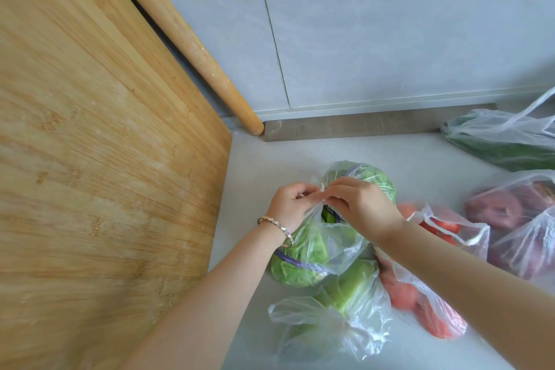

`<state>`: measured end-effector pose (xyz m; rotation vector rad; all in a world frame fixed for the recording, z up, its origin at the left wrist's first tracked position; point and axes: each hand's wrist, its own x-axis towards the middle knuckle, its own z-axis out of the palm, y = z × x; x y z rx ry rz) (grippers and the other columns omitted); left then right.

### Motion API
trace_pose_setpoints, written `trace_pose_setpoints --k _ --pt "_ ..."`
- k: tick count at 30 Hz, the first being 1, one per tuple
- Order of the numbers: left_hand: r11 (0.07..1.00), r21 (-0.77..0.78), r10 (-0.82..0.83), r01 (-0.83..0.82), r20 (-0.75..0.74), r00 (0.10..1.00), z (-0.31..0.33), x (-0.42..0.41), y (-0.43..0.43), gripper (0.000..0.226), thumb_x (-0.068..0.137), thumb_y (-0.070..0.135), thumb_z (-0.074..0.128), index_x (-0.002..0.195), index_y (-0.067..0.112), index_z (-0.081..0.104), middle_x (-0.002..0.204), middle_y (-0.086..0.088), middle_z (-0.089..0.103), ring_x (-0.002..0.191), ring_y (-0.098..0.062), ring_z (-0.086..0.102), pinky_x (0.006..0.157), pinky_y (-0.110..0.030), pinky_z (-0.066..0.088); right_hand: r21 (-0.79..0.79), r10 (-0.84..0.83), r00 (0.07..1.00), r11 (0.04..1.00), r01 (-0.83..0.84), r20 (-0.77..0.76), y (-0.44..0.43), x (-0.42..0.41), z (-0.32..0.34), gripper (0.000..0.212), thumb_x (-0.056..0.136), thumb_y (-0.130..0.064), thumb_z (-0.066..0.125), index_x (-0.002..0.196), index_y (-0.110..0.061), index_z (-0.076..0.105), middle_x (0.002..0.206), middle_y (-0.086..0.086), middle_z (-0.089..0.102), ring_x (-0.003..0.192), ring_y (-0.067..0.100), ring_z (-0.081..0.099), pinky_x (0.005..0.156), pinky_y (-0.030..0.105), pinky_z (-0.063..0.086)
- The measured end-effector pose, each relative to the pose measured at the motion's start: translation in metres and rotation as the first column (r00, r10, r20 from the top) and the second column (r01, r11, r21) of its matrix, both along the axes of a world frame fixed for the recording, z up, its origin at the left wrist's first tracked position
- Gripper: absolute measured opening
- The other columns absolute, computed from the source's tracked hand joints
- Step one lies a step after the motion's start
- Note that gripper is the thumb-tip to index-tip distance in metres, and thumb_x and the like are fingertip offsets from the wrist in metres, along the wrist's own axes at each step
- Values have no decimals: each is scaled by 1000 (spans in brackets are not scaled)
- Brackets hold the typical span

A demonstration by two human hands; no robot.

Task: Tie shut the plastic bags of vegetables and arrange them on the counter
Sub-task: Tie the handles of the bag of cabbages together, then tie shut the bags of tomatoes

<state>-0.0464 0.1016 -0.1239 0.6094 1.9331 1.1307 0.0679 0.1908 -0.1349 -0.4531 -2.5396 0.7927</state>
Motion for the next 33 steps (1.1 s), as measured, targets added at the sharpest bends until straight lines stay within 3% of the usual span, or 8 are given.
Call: trace_pose_setpoints --k 5,9,16,20,26,28,30,33 --pt "1000 -10 -10 10 -16 1000 2 3 0 8 79 13 67 72 16 67 62 -1 55 63 -17 47 65 -24 40 269 -8 999 963 -2 37 2 5 -3 25 80 -23 48 70 -11 67 69 2 64 59 19 63 35 21 43" --pt "993 -115 -63 27 -324 944 -2 -2 2 14 83 15 63 85 3 70 69 -3 61 62 -14 51 64 -25 43 352 38 989 932 -86 141 3 12 -7 13 73 -14 55 65 -15 65 69 0 60 58 19 58 36 21 41" --pt "966 -256 -96 -38 -489 867 -5 0 9 18 87 16 54 81 10 70 78 -8 65 71 -22 55 66 -32 45 211 6 975 976 -54 222 -2 9 -3 14 69 -6 57 59 -15 61 63 -3 59 56 17 57 39 18 38" --pt "929 -366 -219 50 -437 873 15 -2 9 20 89 14 50 98 10 67 105 -10 66 96 -27 60 80 -30 46 -88 -26 923 994 64 385 -3 10 18 18 90 -14 49 92 -14 67 94 -2 58 85 19 57 72 31 48" --pt "942 -140 -310 305 -710 632 55 37 2 23 85 20 56 105 10 62 109 -10 57 105 -28 51 91 -34 40 -239 -233 967 938 251 101 22 84 84 10 84 -13 61 89 -13 70 80 -5 59 72 -6 53 70 2 37" --pt "830 -112 -467 546 -674 572 58 62 1 44 78 47 54 102 12 64 105 -6 63 103 -26 55 91 -31 40 -225 -252 948 929 293 193 26 114 89 22 81 -30 65 99 -18 67 94 -5 60 87 -5 53 80 4 34" --pt "650 -254 -673 716 -629 388 51 87 2 66 69 63 53 116 18 57 122 -2 58 116 -22 50 99 -32 35 -149 -224 887 941 305 404 24 140 82 60 71 -54 64 121 -22 54 120 -4 52 116 9 42 102 23 31" --pt "478 -646 -845 596 -523 110 35 116 3 81 74 58 59 139 25 26 146 0 32 133 -23 29 108 -38 25 -40 -170 705 962 272 688 15 162 57 75 77 -55 57 140 -26 28 143 -4 32 135 18 22 114 40 20"
